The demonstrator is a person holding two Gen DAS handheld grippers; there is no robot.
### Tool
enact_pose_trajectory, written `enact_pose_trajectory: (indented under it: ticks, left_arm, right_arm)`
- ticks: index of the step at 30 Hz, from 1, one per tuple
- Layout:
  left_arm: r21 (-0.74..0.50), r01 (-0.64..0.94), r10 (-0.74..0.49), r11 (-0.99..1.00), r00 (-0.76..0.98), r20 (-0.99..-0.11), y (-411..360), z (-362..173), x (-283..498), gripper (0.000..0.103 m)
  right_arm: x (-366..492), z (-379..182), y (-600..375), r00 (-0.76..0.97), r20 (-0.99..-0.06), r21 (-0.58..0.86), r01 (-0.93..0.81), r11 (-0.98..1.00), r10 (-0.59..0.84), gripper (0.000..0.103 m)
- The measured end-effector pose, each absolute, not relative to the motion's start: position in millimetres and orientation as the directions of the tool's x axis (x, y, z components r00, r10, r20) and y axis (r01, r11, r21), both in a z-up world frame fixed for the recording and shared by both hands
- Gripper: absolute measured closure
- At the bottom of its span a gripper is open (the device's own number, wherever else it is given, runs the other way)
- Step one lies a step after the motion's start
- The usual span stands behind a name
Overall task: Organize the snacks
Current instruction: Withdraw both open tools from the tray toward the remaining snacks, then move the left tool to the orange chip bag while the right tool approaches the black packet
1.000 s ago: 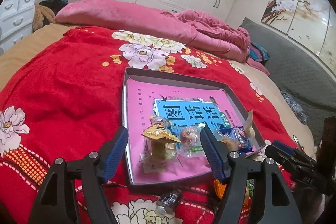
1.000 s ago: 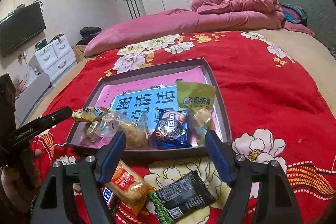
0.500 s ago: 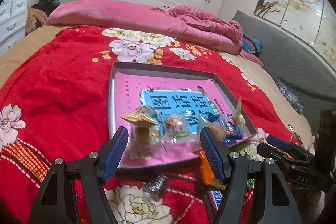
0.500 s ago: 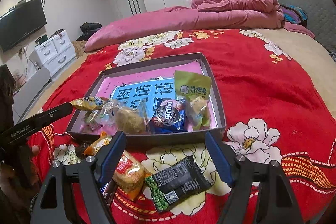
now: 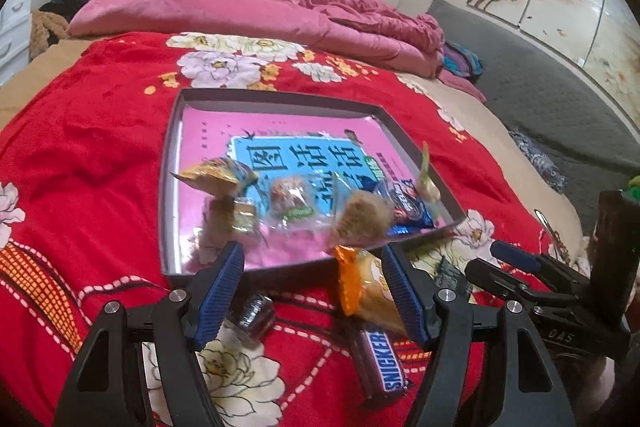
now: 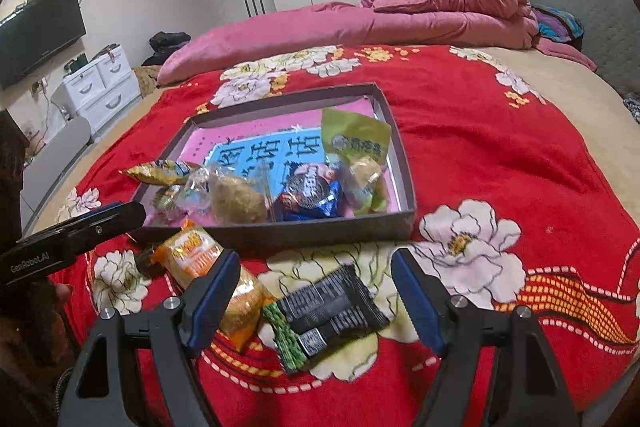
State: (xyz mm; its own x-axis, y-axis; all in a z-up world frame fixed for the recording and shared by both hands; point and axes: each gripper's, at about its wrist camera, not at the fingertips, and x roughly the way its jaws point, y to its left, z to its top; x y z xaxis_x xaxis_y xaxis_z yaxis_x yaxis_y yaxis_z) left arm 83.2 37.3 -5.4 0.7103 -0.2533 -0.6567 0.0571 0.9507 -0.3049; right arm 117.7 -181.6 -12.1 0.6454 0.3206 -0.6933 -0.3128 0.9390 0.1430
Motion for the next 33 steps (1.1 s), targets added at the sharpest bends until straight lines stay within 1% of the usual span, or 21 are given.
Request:
enact_pose_trajectory:
  ticks: [9, 15, 19, 33]
  left_arm:
    - [-0.310, 0.096, -0.291, 0.946, 0.675, -0.678, 23, -12, 81, 0.030]
    - [-0.342, 0.093, -0.318, 0.935, 0.647, -0.693, 21, -19, 85, 0.030]
    - [-0.337, 0.094, -0.317, 0.937, 0.635, -0.704, 18, -23, 85, 0.030]
    - [-0.343, 0.121, -0.345, 0.932, 0.594, -0.727, 6, -38, 94, 0.030]
  right_arm:
    - [111, -17, -188, 0.631, -0.715, 0.108, -0.324, 0.940, 0.300, 0.026]
    - [107, -23, -182, 0.606, -0.741, 0.059, -0.371, 0.927, 0.289, 0.025]
    - [105, -28, -178, 0.590, -0.755, 0.039, -0.395, 0.918, 0.286, 0.025]
    - [116, -51, -182, 0.536, -0.805, 0.026, -0.396, 0.918, 0.254, 0.025]
